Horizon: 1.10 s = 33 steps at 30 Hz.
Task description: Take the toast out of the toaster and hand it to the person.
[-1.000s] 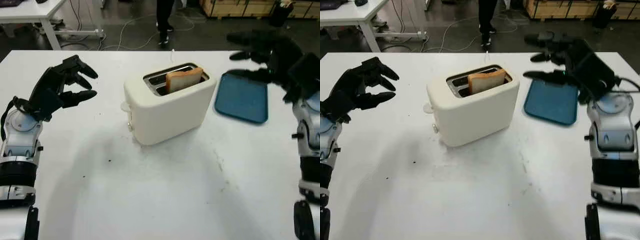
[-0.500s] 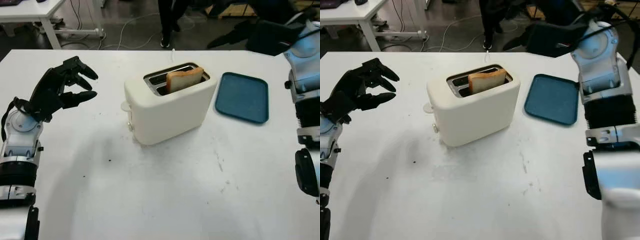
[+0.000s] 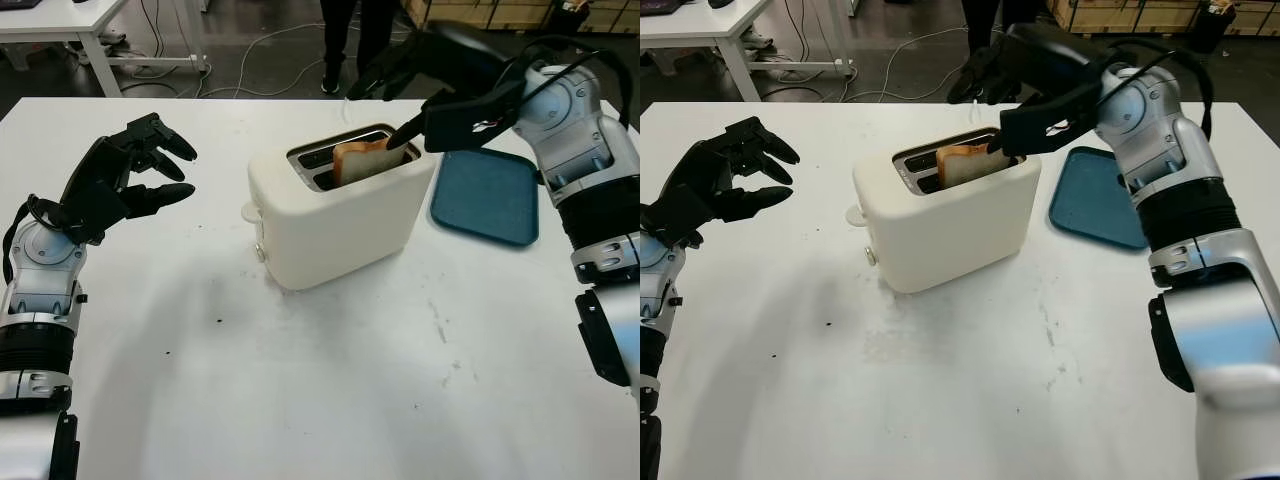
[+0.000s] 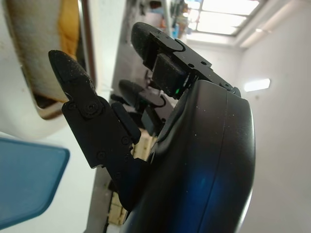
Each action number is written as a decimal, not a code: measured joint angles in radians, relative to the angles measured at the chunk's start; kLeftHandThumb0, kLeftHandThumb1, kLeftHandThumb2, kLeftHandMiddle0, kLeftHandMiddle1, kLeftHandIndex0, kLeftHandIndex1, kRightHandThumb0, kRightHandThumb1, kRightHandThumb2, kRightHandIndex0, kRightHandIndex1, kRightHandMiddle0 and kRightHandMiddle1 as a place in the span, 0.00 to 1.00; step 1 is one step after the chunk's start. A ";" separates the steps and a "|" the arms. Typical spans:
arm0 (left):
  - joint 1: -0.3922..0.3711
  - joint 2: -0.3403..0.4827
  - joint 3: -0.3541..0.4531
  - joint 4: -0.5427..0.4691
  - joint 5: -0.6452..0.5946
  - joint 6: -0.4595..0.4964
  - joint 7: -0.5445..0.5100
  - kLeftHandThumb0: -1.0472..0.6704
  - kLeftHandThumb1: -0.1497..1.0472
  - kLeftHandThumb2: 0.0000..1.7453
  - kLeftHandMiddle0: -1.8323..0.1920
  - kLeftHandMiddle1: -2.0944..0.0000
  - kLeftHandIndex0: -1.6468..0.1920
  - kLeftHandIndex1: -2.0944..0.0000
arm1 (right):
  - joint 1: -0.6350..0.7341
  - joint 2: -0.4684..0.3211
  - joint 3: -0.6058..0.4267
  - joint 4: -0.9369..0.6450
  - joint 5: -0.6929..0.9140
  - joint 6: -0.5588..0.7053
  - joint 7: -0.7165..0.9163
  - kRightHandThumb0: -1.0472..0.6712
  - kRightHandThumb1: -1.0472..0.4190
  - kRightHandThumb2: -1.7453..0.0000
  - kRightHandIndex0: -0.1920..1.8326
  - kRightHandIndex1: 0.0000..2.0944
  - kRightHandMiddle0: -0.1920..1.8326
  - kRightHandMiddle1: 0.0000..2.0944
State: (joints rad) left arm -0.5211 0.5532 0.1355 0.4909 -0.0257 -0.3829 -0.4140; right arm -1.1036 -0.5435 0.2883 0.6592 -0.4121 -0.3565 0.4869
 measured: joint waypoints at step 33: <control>-0.001 -0.004 -0.001 0.001 -0.001 0.000 -0.003 0.00 0.89 0.06 0.74 0.29 0.73 0.34 | -0.002 0.031 0.064 0.090 -0.076 -0.076 -0.024 0.38 0.27 1.00 0.45 0.35 0.57 0.01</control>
State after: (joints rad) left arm -0.5221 0.5489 0.1342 0.4919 -0.0262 -0.3832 -0.4168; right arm -1.1052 -0.5127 0.3521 0.7493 -0.4880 -0.4323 0.4627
